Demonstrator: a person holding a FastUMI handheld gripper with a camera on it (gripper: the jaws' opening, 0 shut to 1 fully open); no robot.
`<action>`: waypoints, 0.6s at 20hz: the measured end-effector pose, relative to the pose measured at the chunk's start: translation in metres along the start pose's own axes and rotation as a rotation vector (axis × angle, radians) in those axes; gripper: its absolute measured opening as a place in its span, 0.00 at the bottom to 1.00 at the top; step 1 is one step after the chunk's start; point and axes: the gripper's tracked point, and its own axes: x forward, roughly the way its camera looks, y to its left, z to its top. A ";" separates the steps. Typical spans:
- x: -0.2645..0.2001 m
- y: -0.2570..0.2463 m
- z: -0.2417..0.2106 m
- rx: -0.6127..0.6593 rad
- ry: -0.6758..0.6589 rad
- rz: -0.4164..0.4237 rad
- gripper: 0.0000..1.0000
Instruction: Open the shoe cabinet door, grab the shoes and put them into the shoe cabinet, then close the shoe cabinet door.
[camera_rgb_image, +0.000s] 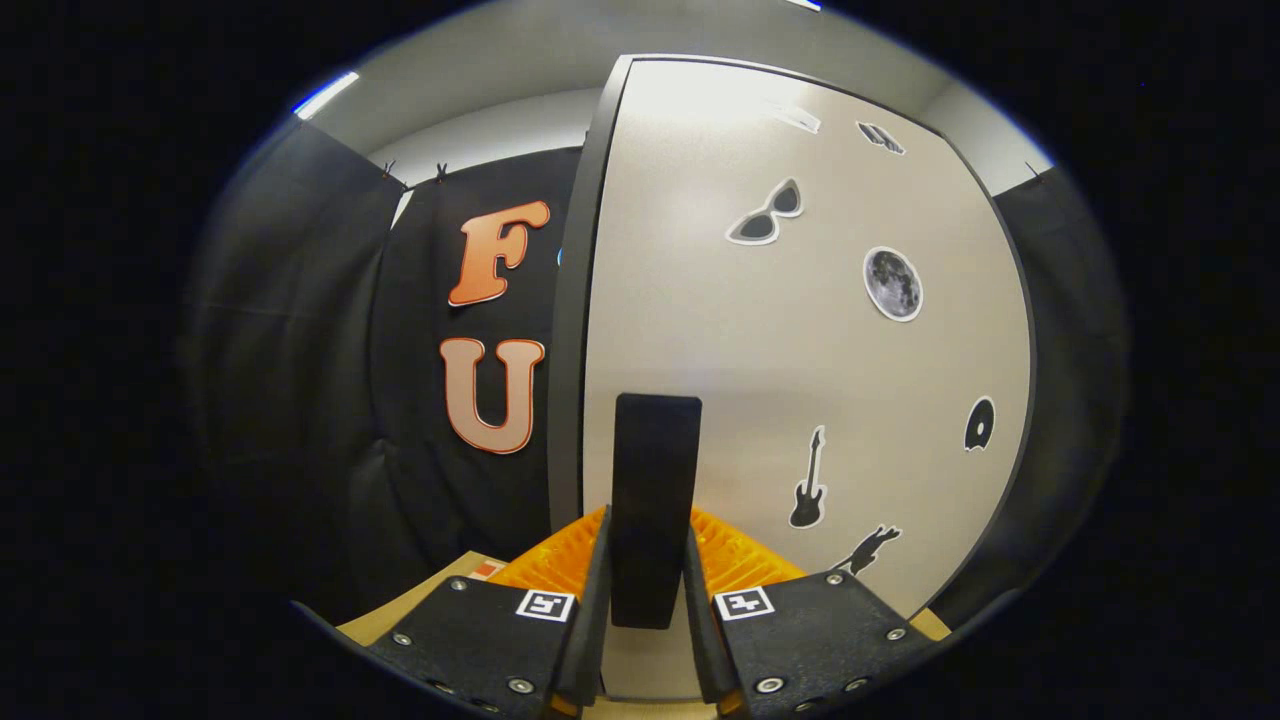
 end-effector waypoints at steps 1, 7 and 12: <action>-0.001 0.000 -0.001 0.008 0.012 0.000 0.34; -0.008 0.000 0.000 0.043 0.041 0.019 0.26; -0.041 -0.006 -0.001 0.077 0.057 0.041 0.21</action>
